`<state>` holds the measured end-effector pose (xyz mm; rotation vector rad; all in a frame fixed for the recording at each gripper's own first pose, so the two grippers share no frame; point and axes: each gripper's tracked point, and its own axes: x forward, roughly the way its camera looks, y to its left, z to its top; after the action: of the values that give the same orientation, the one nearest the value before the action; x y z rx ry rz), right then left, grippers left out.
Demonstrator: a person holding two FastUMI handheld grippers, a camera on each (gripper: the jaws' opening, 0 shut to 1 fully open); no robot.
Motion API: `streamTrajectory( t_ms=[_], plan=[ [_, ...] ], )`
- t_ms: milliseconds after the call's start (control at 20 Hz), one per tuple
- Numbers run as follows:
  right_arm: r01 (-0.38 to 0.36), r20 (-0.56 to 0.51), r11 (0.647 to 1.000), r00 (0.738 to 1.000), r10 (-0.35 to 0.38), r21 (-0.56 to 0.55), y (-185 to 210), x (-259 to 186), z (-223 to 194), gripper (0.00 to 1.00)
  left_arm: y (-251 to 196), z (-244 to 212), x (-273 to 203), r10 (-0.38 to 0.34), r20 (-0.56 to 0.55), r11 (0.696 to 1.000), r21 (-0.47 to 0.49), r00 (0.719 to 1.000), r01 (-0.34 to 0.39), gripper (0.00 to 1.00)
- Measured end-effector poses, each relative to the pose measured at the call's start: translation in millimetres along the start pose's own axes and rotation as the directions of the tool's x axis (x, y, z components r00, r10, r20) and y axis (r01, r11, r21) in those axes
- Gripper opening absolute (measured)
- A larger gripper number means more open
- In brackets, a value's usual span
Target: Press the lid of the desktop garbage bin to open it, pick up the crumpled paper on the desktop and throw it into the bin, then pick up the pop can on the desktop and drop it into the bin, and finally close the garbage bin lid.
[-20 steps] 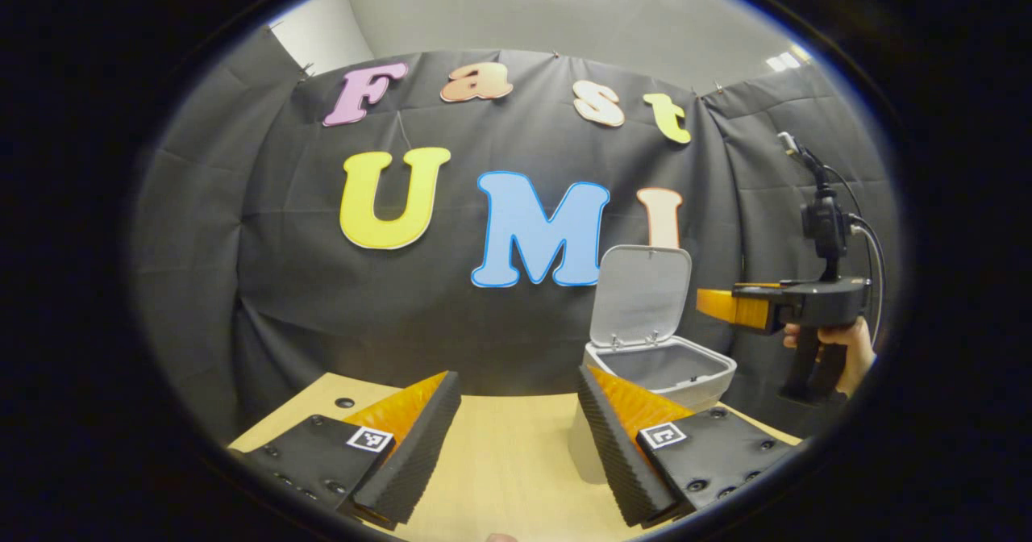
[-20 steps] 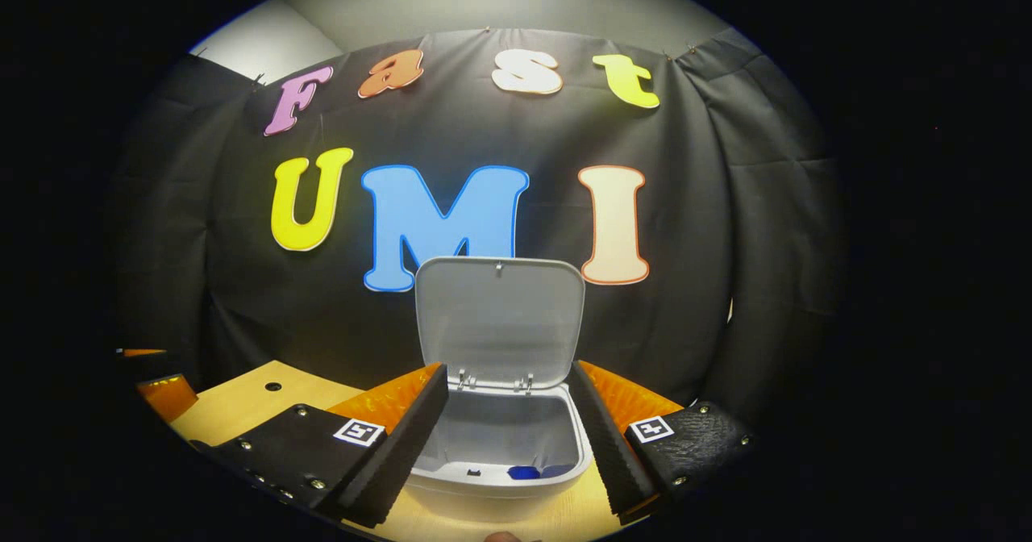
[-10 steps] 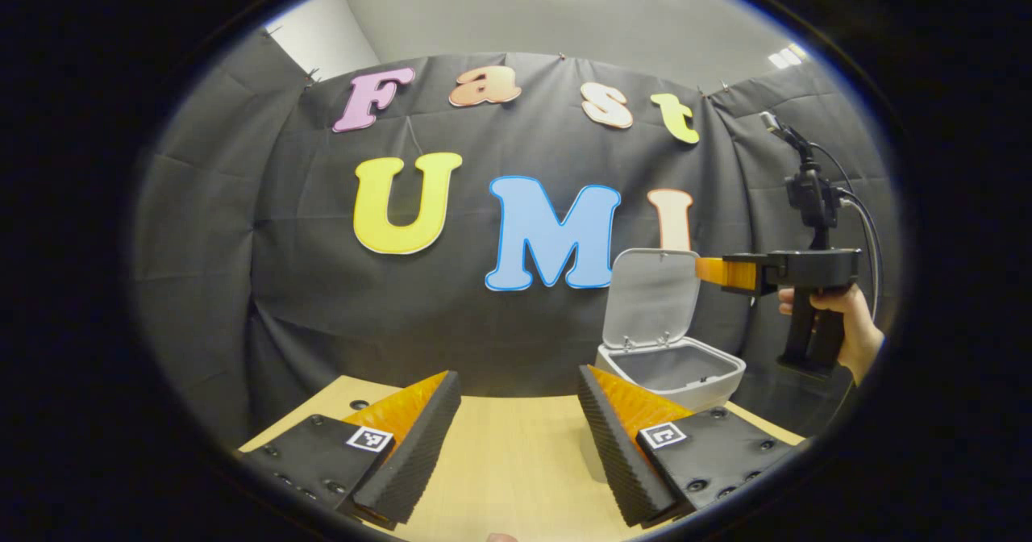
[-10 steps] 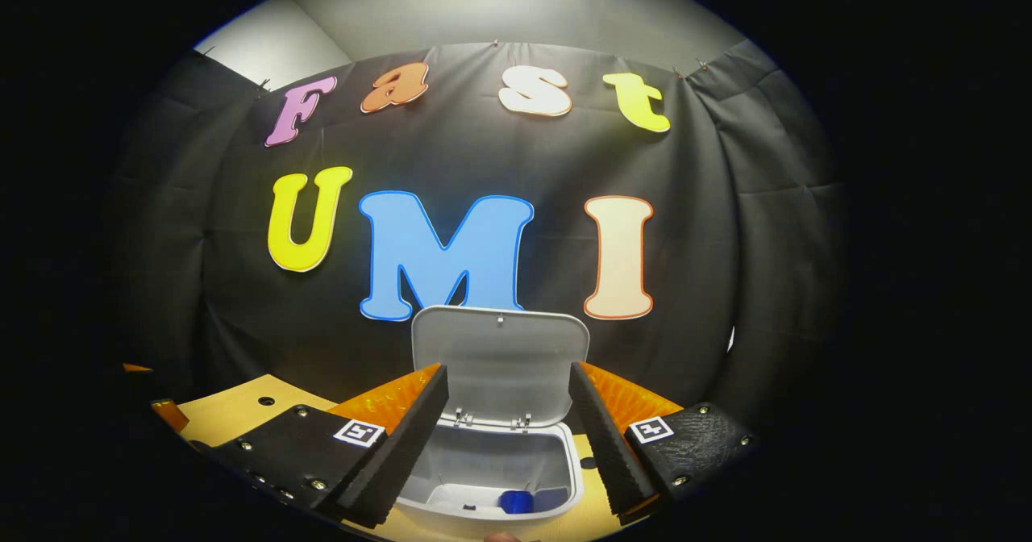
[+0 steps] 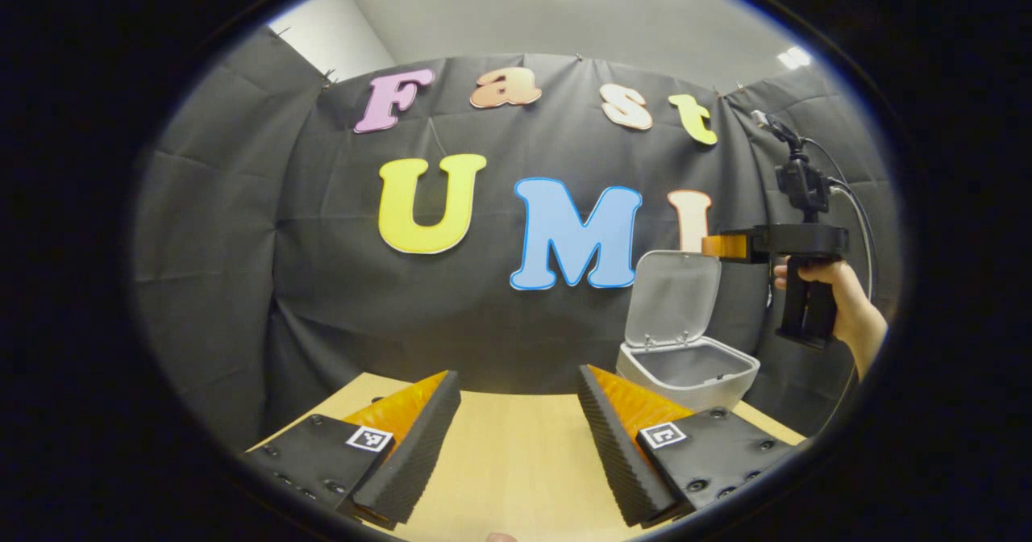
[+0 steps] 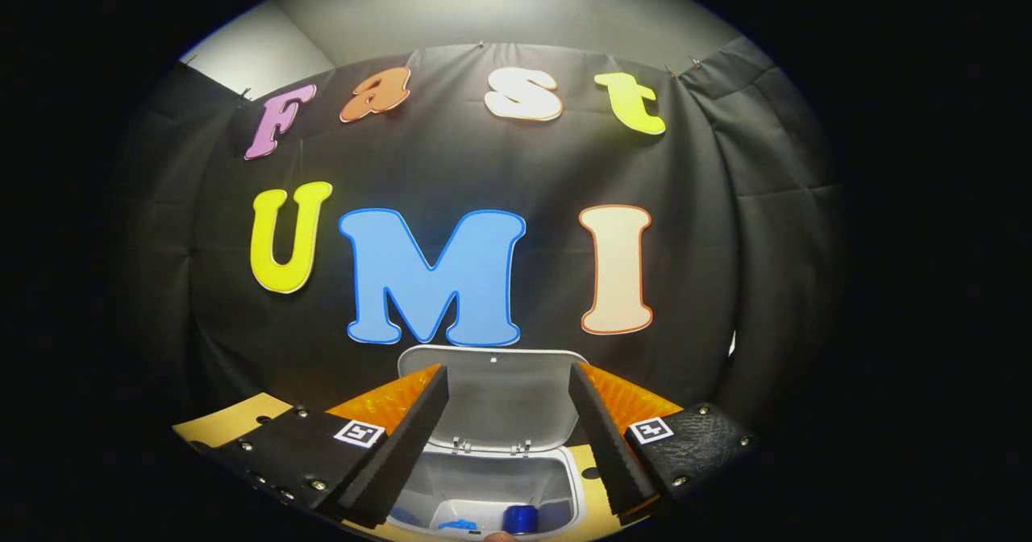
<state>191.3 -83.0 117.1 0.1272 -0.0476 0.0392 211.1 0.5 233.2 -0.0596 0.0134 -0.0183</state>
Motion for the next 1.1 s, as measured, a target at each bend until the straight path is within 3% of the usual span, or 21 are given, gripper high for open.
streamTrajectory(
  t_ms=[650,1100],
  plan=[
    [0.084,0.079,0.996,0.993,-0.083,-0.005,-5,60,31,0.94,25,9,-9,0.019,0.017,1.0,0.009,1.0,-0.019,0.96],
    [0.104,0.059,0.994,0.993,-0.102,-0.033,14,100,16,0.94,51,3,-10,0.04,0.004,0.999,-0.007,0.999,-0.04,0.96]
  ],
)
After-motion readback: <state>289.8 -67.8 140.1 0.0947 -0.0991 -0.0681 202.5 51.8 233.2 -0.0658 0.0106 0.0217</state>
